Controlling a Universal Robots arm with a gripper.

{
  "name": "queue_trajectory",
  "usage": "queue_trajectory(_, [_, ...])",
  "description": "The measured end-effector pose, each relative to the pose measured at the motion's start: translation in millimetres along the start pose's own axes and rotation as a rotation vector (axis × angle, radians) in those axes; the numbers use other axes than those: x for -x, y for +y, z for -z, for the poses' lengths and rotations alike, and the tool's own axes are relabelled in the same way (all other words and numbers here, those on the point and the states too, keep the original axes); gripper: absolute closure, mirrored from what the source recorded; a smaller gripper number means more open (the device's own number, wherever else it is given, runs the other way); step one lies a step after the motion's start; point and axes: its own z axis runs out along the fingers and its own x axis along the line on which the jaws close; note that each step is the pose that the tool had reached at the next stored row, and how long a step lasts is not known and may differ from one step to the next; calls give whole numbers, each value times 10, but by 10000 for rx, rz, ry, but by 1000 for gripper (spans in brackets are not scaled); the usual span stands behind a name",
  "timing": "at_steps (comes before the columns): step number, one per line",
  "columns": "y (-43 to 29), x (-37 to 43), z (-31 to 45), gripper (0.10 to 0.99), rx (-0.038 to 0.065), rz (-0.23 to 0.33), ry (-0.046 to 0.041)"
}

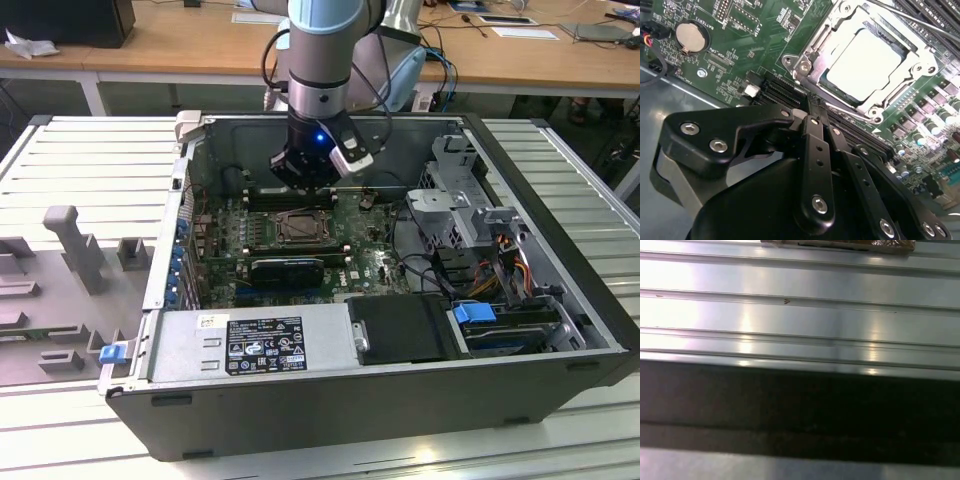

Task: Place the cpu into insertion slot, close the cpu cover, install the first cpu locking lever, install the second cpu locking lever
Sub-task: 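Install the first cpu locking lever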

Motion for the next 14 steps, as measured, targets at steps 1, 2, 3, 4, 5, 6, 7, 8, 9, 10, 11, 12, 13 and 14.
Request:
queue_trajectory(1, [-1,1,-5,980,0,-9,-2])
queue_trajectory(2, [-1,4,-14,980,0,-24,-7])
queue_trajectory(3, [-2,4,-19,980,-1,-33,-9])
queue_trajectory(4, [-2,5,-27,980,-1,-46,-14])
queue_trajectory(5, [-4,5,-39,980,-1,-60,-18])
queue_trajectory(6, [-5,5,-50,980,-2,-72,-20])
queue_trajectory(7, [-6,4,-57,980,-6,-86,-18])
queue_trajectory(8, [-6,5,-60,980,-10,-95,-19])
queue_trajectory(9, [-6,5,-62,980,-15,-101,-21])
queue_trajectory(10, [-6,5,-63,980,-24,-107,-22])
queue_trajectory(11, [-6,5,-64,980,-45,-122,-21])
queue_trajectory(12, [-8,5,-64,980,-55,-135,-23])
queue_trajectory(13, [-9,5,-65,980,-59,-143,-23])
queue_trajectory(14, [-11,4,-65,980,-61,-151,-24])
